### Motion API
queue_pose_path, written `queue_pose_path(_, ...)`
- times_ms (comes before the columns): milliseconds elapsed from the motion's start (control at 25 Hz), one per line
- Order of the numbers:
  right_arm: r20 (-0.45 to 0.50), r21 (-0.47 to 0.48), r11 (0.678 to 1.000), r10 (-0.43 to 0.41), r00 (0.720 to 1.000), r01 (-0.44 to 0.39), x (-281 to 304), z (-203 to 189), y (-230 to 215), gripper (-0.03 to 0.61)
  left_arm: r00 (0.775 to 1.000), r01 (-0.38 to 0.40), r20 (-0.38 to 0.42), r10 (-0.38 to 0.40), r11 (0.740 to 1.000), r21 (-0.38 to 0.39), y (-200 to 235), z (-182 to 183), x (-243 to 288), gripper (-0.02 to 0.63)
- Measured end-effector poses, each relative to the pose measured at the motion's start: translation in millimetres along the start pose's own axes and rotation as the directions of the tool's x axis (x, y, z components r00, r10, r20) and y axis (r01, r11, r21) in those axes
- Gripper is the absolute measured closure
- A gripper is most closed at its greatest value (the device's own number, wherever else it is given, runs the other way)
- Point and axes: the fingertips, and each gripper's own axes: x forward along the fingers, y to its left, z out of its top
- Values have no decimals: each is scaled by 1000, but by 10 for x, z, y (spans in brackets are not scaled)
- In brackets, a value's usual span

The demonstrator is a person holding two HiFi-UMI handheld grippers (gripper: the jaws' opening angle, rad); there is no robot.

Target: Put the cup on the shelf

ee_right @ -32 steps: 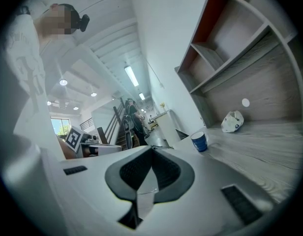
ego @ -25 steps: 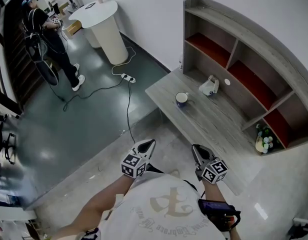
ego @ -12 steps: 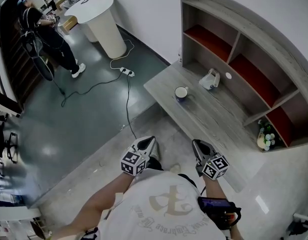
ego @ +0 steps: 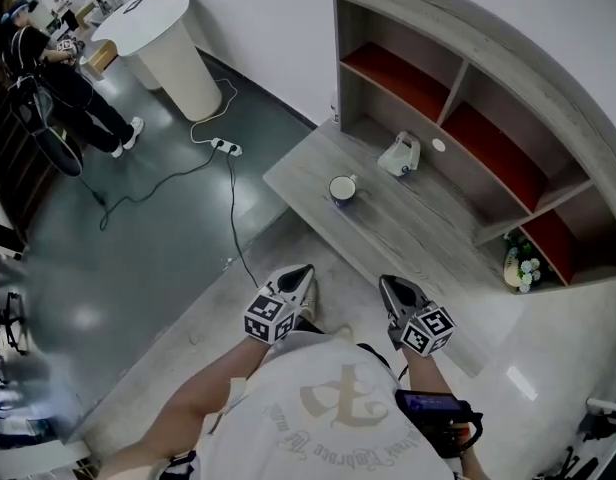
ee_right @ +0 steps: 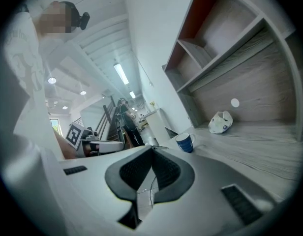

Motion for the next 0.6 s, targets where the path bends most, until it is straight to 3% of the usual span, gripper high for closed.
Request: queue_pose_path(600, 25, -31, 990, -140, 990, 141, 845, 515, -325, 574, 990, 138, 3, -138, 990, 30, 912, 627, 620, 612)
